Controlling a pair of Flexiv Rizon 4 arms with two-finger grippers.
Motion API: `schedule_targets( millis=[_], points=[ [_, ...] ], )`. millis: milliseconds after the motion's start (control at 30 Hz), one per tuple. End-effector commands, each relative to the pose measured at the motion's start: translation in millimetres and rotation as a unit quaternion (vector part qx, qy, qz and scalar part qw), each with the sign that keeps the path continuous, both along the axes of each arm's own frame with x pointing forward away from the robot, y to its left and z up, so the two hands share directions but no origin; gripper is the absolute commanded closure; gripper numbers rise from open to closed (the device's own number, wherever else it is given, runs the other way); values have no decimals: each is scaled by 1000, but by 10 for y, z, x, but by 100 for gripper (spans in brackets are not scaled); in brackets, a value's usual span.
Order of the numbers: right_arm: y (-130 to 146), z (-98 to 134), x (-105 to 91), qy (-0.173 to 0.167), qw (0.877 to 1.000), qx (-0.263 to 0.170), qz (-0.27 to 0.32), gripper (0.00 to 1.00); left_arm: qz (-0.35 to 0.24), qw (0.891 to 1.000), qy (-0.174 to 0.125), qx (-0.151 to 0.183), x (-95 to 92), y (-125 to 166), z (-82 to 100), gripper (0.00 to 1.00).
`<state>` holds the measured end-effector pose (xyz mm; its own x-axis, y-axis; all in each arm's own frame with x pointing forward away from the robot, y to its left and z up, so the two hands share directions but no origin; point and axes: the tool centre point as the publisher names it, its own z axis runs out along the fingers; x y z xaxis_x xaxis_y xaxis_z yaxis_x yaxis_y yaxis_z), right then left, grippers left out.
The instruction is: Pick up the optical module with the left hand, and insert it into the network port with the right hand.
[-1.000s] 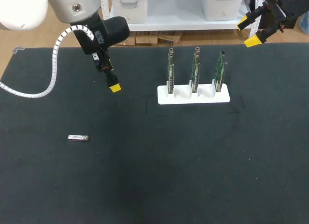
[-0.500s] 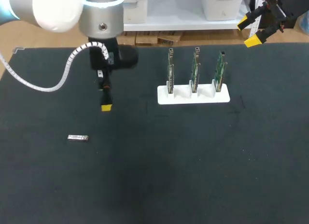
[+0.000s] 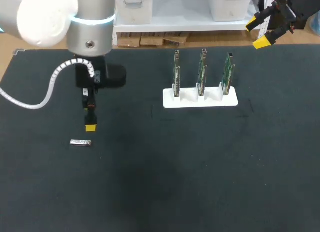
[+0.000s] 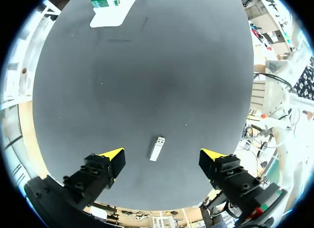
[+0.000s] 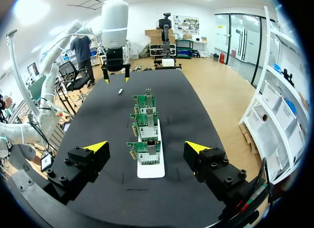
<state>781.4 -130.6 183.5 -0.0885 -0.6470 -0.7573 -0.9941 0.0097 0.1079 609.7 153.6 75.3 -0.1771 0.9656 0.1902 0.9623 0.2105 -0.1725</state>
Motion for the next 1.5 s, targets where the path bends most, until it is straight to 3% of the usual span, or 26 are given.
schedule_targets(
  millis=[33, 400, 967, 1100, 1200, 1400, 1500],
  points=[
    [2, 2, -21, -2, 1000, 0, -2, 0, -2, 1000, -17, -13, -149, 65, -39, 0],
    [2, 2, -21, -2, 1000, 0, -2, 0, 21, 1000, -3, 7, -316, 295, -241, 0],
    [2, 2, -21, -2, 1000, 0, -2, 0, 37, 999, -7, -1, -306, 308, -221, 0],
    [2, 2, -21, -2, 1000, 0, -2, 0, 37, 996, -62, 51, -206, 202, -168, 0],
    [2, 2, -21, -2, 1000, 0, -2, 0, 31, 993, -86, 77, -178, 180, -162, 0],
    [2, 2, -21, -2, 1000, 0, -2, 0, 15, 992, -102, 72, -171, 186, -153, 0],
    [2, 2, -21, -2, 1000, 0, -2, 0, 3, 994, -95, 51, -182, 222, -164, 0]
  ],
)
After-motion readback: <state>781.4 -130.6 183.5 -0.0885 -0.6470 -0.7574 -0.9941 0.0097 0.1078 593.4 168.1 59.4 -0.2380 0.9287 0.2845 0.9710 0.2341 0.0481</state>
